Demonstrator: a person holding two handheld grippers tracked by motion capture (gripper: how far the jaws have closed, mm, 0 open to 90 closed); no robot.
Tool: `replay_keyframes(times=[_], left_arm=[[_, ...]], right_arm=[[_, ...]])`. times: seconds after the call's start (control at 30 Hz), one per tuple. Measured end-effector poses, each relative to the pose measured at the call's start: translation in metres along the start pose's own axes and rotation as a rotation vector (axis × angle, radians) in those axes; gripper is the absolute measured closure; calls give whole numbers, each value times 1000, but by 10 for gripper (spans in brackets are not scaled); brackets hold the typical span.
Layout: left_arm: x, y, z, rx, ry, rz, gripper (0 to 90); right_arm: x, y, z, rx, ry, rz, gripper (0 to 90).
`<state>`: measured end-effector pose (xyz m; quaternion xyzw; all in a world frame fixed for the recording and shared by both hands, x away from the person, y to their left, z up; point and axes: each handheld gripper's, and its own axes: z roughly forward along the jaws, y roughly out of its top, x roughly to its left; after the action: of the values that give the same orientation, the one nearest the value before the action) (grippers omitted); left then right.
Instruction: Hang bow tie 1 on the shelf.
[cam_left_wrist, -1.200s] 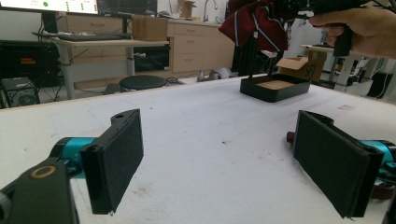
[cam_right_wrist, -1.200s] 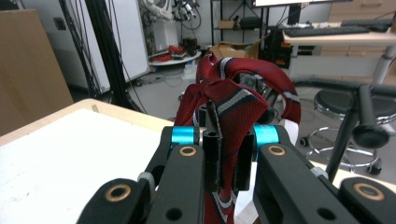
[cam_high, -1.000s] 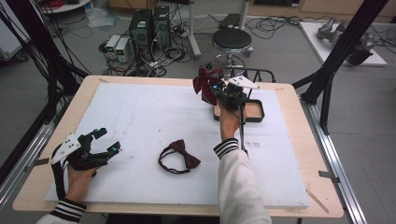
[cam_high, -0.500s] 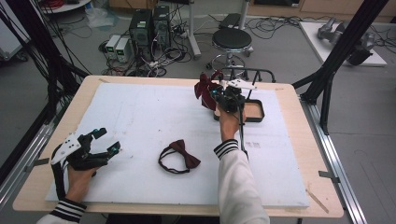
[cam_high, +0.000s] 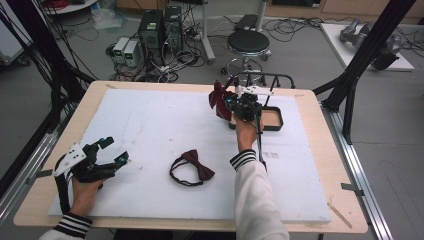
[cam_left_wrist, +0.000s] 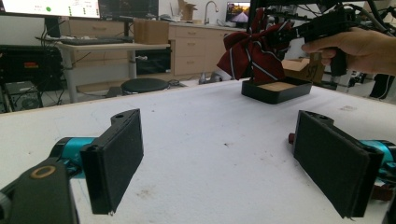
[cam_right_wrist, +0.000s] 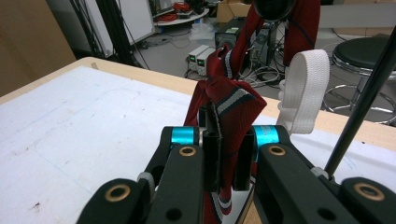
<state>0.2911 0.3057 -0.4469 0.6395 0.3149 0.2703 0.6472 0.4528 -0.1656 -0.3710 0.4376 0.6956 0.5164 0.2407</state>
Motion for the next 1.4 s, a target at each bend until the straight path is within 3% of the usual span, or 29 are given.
replay_keyframes(times=[0.23, 0.27, 0.3, 0.33, 0.43, 0.6, 0.67, 0.97, 1.23, 1.4], left_arm=[[0, 0, 0, -5, 2, -1, 168], [0, 0, -1, -5, 2, -1, 168], [0, 0, -1, -5, 2, -1, 168], [1, 0, 0, -5, 2, -2, 168], [0, 0, -1, -3, 2, 0, 168], [1, 2, -3, -11, 5, 9, 168], [2, 1, -4, -6, 8, 6, 168], [4, 4, -9, -22, 27, 14, 168], [3, 6, -10, -35, 34, 21, 168], [0, 7, -10, -35, 30, 28, 169]], right_arm=[[-2, 1, -3, 2, 2, -11, 797], [-2, 1, -3, -1, 7, -5, 751], [-2, 2, -3, -11, 19, 4, 556], [-2, 2, -3, -11, 19, 4, 556], [-1, 2, -4, -20, 56, -5, 293], [7, 7, -15, -4, 95, -79, 122], [11, 11, -23, -15, 110, -115, 121], [19, 20, -59, -61, 172, -161, 112], [18, 9, -93, -106, 197, -181, 112], [18, -6, -116, -141, 186, -199, 113]])
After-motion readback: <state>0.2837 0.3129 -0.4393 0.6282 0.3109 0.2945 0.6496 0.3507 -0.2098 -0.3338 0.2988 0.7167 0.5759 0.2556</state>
